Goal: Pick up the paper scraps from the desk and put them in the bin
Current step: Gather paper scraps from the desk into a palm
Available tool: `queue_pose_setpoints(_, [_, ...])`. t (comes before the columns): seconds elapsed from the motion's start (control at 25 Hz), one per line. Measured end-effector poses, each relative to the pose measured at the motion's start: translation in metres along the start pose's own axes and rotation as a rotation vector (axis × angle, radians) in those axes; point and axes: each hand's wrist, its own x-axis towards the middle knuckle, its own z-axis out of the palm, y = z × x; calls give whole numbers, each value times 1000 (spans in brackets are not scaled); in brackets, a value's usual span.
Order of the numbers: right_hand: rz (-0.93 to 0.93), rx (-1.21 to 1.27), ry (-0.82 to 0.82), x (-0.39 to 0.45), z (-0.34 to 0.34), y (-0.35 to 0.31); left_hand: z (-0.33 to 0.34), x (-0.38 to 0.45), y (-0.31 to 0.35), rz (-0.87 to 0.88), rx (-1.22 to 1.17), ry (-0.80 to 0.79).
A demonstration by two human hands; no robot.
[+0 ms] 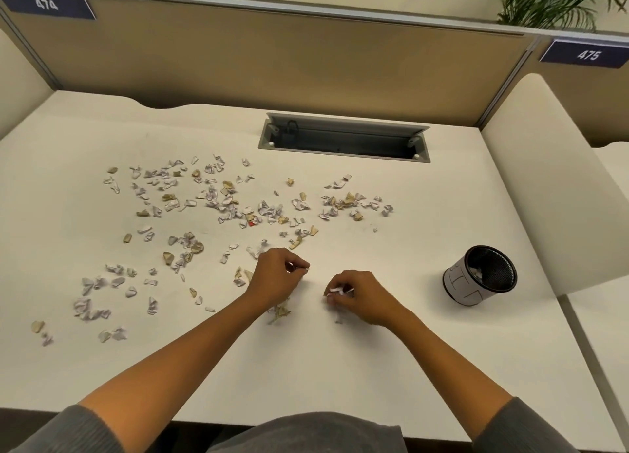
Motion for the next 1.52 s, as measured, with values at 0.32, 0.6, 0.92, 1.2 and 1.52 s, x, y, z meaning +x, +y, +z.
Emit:
queue_pose_setpoints(0.32, [195,441,547,-61,-113,23,30,4,37,5,-94,-99])
queue_pose_setpoints(0.6, [445,158,952,-96,-149,66,66,14,92,127,-122,-209])
queue_pose_setpoints(0.92, [507,224,900,-102,-153,78,120,17,159,265,-116,-332])
queue_pose_setpoints(1.2, [471,366,997,-107,-153,67,163,26,207,361,-90,-388])
queue_pose_setpoints(1.52, [433,408,1029,-115,-154,70,180,28,210,350,-166,-469])
